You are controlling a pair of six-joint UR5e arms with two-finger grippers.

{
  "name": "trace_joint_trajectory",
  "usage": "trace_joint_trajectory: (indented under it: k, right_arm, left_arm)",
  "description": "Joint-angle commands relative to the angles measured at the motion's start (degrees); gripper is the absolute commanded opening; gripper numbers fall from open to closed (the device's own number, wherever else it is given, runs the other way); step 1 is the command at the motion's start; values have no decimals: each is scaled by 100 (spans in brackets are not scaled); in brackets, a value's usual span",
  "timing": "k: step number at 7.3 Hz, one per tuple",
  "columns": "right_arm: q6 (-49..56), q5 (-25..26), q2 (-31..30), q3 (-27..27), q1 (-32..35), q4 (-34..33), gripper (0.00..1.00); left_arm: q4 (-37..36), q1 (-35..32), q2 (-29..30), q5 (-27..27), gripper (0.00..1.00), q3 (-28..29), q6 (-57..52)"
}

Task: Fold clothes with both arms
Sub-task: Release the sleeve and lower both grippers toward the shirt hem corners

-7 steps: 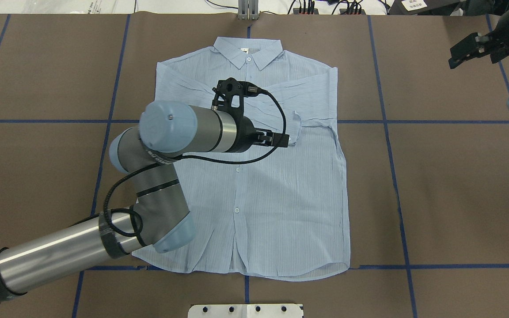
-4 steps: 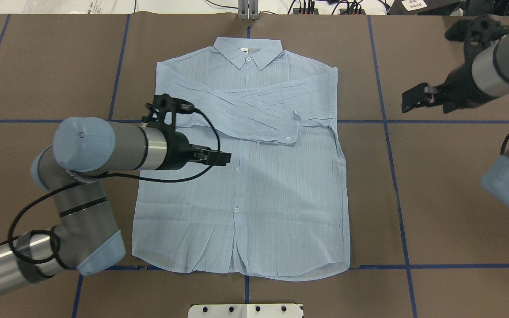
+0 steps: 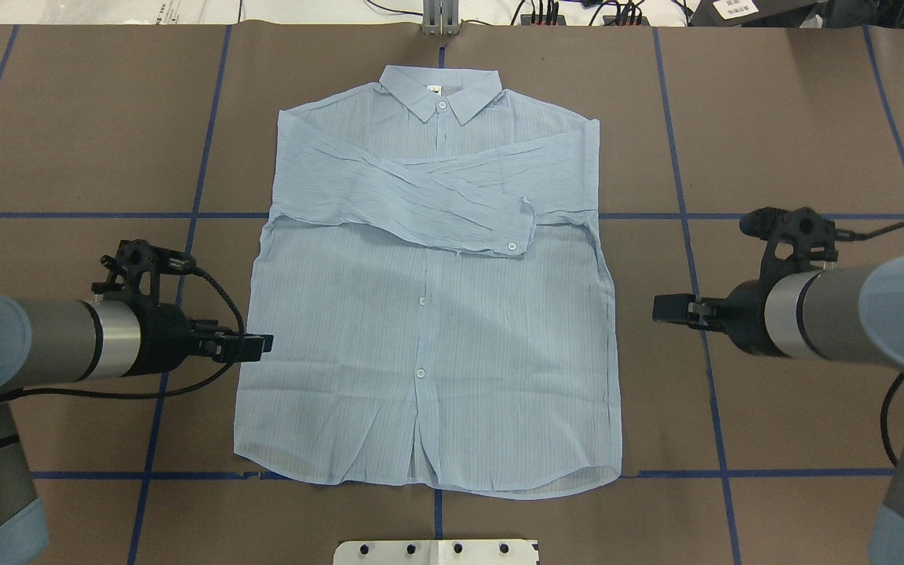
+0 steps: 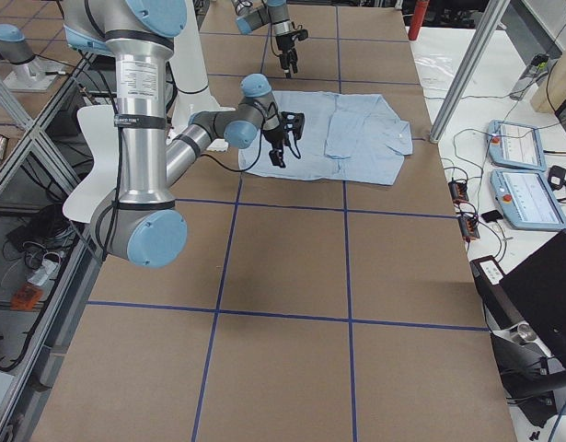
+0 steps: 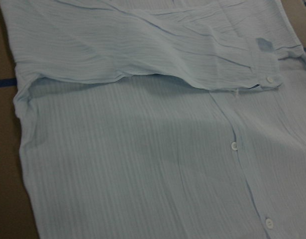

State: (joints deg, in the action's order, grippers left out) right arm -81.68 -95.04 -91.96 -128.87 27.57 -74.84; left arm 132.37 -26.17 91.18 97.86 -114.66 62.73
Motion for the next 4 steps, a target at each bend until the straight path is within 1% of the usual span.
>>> trace_joint_trajectory:
  k: [1, 2, 3, 4]
  right_arm:
    - [-638, 846, -226, -94, -962, 22, 100]
    - [-639, 873, -226, -94, -990, 22, 100]
    - [-639, 890, -226, -94, -1008, 22, 100]
    - [-639, 890, -226, -94, -1008, 22, 100]
  left_arm:
    - [-436, 715, -312, -748, 100, -135, 580]
    - [-736, 962, -268, -899, 100, -135, 930]
    - [-878, 1103, -268, -962, 93, -118, 951]
    - [-984, 1218, -190, -1067, 74, -117, 969]
